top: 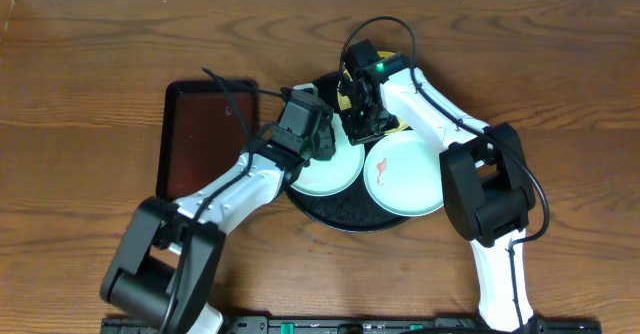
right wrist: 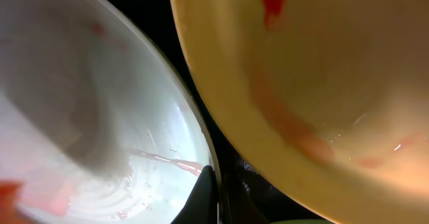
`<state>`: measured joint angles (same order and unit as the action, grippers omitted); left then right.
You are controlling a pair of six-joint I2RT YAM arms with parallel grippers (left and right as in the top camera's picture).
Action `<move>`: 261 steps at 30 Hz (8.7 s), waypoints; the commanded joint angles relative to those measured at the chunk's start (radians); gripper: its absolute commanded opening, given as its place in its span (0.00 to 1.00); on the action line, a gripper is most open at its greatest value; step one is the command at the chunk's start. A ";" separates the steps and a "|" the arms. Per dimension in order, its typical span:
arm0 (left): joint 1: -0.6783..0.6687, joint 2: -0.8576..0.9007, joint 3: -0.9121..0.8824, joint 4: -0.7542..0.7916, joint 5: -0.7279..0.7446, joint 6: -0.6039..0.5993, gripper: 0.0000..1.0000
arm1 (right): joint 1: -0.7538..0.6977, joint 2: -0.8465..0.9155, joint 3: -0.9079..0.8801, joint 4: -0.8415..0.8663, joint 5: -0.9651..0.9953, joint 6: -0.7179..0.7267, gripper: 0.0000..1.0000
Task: Clean dirty plates on tray and stack at the side
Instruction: 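Scrub the left pale green plate with the sponge in the left gripper, then keep scrubbing the pale green plate surface with the left gripper sponge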
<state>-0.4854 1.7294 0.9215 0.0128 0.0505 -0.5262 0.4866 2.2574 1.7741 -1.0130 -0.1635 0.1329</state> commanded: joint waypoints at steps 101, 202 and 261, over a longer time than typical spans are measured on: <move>0.116 0.058 0.019 -0.367 -0.490 0.081 0.08 | 0.014 -0.029 0.025 -0.050 -0.021 0.000 0.01; 0.163 0.072 0.025 -0.341 -0.263 0.160 0.08 | 0.051 -0.028 -0.058 -0.031 0.056 0.072 0.01; 0.114 0.069 -0.003 -0.230 0.324 0.094 0.07 | 0.044 -0.028 -0.057 -0.023 0.058 0.076 0.01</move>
<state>-0.3546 1.7527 0.9276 -0.2184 0.3721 -0.3969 0.5407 2.2425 1.7264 -1.0443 -0.1543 0.2165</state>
